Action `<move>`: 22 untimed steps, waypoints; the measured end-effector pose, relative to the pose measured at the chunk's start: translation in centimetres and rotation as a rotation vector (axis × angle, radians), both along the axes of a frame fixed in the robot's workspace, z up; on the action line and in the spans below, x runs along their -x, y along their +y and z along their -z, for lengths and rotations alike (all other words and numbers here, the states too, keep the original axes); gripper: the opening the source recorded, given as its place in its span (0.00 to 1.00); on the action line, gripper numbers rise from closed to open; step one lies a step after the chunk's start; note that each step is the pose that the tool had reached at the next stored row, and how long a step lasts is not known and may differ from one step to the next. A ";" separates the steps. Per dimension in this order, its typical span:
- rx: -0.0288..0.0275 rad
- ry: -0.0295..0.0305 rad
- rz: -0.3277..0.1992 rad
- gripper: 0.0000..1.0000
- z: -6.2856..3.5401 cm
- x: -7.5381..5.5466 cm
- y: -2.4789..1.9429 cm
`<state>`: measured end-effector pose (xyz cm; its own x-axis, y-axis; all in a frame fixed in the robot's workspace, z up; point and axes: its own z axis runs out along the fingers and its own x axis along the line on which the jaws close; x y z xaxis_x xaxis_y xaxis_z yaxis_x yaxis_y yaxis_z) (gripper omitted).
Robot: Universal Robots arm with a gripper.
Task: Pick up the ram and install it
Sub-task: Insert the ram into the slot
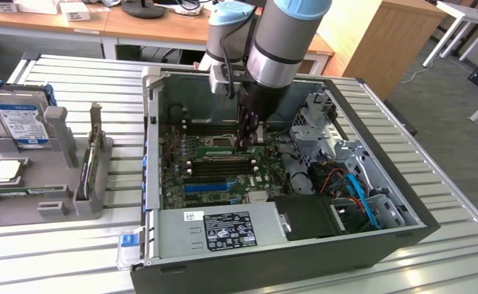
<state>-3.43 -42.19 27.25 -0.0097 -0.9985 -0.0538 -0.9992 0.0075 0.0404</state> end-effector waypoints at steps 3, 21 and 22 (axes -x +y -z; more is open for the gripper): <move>0.0000 0.0000 0.000 0.12 0.39 0.0 0.00; 0.0001 0.0000 -0.002 0.12 1.10 0.0 -0.29; 0.0000 0.0000 -0.002 0.12 1.22 0.0 -0.29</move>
